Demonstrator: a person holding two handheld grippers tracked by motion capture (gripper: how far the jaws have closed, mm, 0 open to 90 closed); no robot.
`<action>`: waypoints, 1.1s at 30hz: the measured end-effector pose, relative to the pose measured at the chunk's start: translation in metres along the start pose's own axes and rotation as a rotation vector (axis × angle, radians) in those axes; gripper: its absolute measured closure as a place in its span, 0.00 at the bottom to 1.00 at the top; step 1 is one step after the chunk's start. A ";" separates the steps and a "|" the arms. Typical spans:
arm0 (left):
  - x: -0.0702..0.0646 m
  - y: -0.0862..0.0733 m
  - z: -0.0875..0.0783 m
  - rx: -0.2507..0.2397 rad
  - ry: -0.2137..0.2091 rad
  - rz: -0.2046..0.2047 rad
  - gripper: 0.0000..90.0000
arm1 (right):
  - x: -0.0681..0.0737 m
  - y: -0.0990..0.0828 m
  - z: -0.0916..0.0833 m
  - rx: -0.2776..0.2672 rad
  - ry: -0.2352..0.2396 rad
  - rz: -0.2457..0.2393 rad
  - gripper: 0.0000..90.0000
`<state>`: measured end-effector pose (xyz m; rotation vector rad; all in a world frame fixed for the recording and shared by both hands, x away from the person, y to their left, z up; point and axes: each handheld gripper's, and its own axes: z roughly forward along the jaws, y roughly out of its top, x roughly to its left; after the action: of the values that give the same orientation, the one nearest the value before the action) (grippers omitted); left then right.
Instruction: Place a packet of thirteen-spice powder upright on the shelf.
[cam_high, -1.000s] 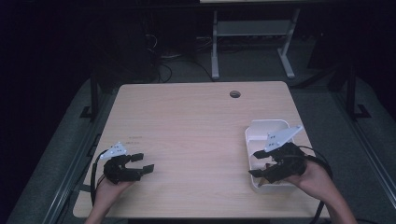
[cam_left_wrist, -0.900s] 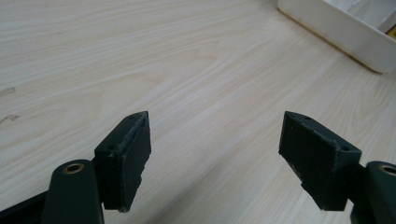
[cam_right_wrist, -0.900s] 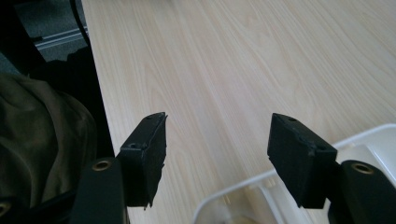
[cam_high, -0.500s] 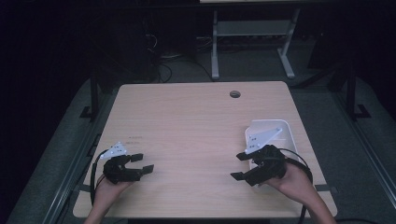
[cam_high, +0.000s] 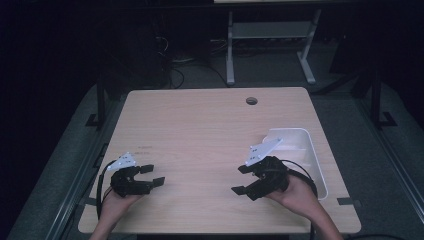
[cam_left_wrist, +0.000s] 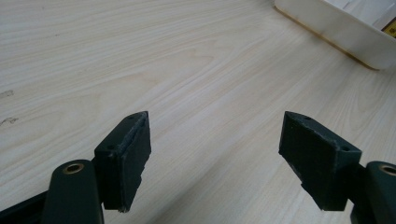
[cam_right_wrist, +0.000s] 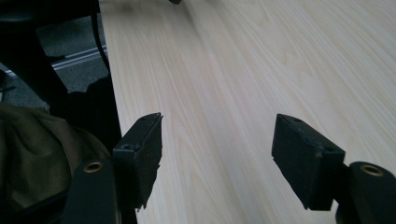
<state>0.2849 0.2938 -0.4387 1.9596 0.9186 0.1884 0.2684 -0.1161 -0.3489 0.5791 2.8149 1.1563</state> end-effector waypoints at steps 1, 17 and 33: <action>0.000 0.000 0.000 -0.003 -0.002 -0.003 0.27 | 0.002 0.003 0.005 -0.002 0.014 -0.005 0.35; -0.001 0.000 0.000 0.004 0.013 0.008 0.25 | 0.013 0.017 0.038 0.010 0.051 -0.021 0.34; -0.002 -0.001 0.001 0.013 0.020 0.022 0.24 | 0.014 0.023 0.072 0.026 0.072 -0.007 0.33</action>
<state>0.2838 0.2915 -0.4395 1.9839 0.9140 0.2151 0.2760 -0.0479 -0.3843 0.5400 2.8936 1.1646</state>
